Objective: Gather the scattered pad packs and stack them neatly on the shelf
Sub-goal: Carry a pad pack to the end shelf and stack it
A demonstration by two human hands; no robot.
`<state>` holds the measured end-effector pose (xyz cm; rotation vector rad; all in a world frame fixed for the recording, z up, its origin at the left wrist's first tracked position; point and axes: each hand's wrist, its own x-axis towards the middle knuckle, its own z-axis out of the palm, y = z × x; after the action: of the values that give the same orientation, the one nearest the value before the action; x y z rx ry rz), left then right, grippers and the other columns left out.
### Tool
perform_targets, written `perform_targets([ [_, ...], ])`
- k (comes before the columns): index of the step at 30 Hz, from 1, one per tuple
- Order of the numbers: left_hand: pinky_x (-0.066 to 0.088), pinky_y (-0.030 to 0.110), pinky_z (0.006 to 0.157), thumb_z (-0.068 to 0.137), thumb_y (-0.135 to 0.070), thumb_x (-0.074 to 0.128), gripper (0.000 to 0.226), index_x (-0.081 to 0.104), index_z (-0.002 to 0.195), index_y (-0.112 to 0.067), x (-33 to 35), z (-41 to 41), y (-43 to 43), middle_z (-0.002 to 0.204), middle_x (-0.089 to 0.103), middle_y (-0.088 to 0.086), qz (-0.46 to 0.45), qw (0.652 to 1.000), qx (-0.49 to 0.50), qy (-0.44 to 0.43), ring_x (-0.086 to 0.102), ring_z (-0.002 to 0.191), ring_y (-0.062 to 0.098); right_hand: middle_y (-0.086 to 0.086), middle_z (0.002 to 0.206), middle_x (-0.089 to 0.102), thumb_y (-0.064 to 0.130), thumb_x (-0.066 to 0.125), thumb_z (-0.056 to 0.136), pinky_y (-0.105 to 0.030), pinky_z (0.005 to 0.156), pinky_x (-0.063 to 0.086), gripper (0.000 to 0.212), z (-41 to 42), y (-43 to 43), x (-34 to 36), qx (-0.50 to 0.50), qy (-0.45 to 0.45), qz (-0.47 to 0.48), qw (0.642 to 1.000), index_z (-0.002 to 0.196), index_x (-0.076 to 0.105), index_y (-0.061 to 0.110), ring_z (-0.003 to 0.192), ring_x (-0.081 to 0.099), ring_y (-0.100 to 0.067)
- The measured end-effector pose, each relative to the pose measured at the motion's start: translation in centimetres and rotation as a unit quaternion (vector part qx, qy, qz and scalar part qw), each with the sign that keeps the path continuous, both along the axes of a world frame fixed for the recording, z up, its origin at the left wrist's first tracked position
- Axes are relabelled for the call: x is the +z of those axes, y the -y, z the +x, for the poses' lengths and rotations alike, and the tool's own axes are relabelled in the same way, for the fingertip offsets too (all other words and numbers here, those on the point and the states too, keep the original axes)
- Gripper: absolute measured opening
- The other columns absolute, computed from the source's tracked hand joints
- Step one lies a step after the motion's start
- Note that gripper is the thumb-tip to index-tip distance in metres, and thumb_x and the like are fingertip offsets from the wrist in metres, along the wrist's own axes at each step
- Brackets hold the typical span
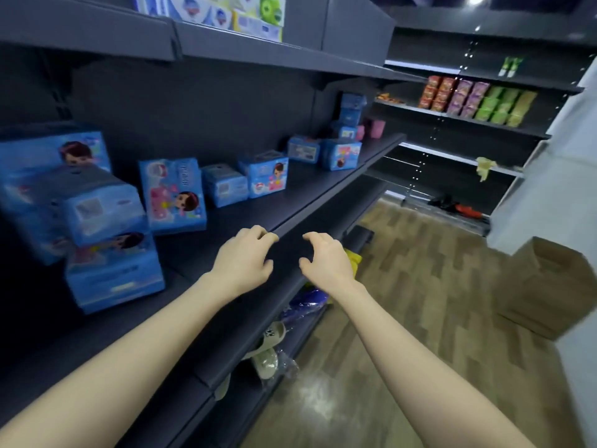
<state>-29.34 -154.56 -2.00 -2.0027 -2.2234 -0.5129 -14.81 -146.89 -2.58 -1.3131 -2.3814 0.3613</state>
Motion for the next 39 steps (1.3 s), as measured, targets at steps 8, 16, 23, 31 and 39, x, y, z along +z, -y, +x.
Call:
perform_targets([
  [8, 0.045, 0.037, 0.09, 0.09, -0.027, 0.05, 0.048, 0.04, 0.137, -0.022, -1.3, 4.8, -7.2, 0.137, 0.042, 0.002, -0.058, 0.998, -0.033, 0.001, 0.041, 0.125, 0.024, -0.008, 0.139, 0.046, 0.017, 0.05, 0.089, -0.035, 0.098, 0.04, 0.051, 6.7, -5.3, -1.8, -0.075, 0.037, -0.046, 0.995, 0.139, 0.041, 0.016, 0.126, 0.042, -0.029],
  [16, 0.046, 0.039, 0.09, 0.088, -0.029, 0.052, 0.049, 0.041, 0.135, -0.021, -3.1, 9.3, -13.0, 0.135, 0.042, 0.004, -0.117, 0.989, -0.095, 0.0, 0.043, 0.121, 0.027, -0.009, 0.135, 0.046, 0.019, 0.051, 0.089, -0.036, 0.096, 0.041, 0.047, 11.3, -8.2, -3.3, -0.146, 0.046, -0.092, 0.984, 0.135, 0.042, 0.016, 0.122, 0.041, -0.032],
  [23, 0.047, 0.041, 0.09, 0.087, -0.031, 0.054, 0.048, 0.044, 0.133, -0.02, -4.0, 13.6, -19.6, 0.131, 0.044, 0.005, -0.136, 0.978, -0.156, 0.01, 0.045, 0.118, 0.028, -0.012, 0.131, 0.047, 0.019, 0.051, 0.088, -0.037, 0.095, 0.04, 0.044, 15.3, -12.3, -4.0, -0.214, 0.046, -0.129, 0.967, 0.131, 0.045, 0.014, 0.122, 0.042, -0.033],
  [31, 0.045, 0.036, 0.085, 0.087, -0.027, 0.054, 0.048, 0.042, 0.134, -0.02, -3.7, 16.0, -30.4, 0.131, 0.044, 0.005, -0.126, 0.966, -0.225, 0.001, 0.046, 0.117, 0.027, -0.011, 0.132, 0.046, 0.02, 0.051, 0.089, -0.039, 0.098, 0.041, 0.052, 16.7, -21.1, -3.6, -0.266, 0.046, -0.139, 0.953, 0.138, 0.038, 0.015, 0.123, 0.042, -0.032],
  [39, 0.048, 0.039, 0.085, 0.089, -0.029, 0.053, 0.046, 0.043, 0.133, -0.02, -2.7, 16.6, -41.9, 0.128, 0.047, 0.006, -0.116, 0.961, -0.251, -0.015, 0.049, 0.115, 0.027, -0.012, 0.131, 0.048, 0.021, 0.052, 0.087, -0.038, 0.098, 0.041, 0.051, 17.1, -30.9, -2.7, -0.304, 0.058, -0.128, 0.942, 0.136, 0.04, 0.014, 0.123, 0.043, -0.032],
])
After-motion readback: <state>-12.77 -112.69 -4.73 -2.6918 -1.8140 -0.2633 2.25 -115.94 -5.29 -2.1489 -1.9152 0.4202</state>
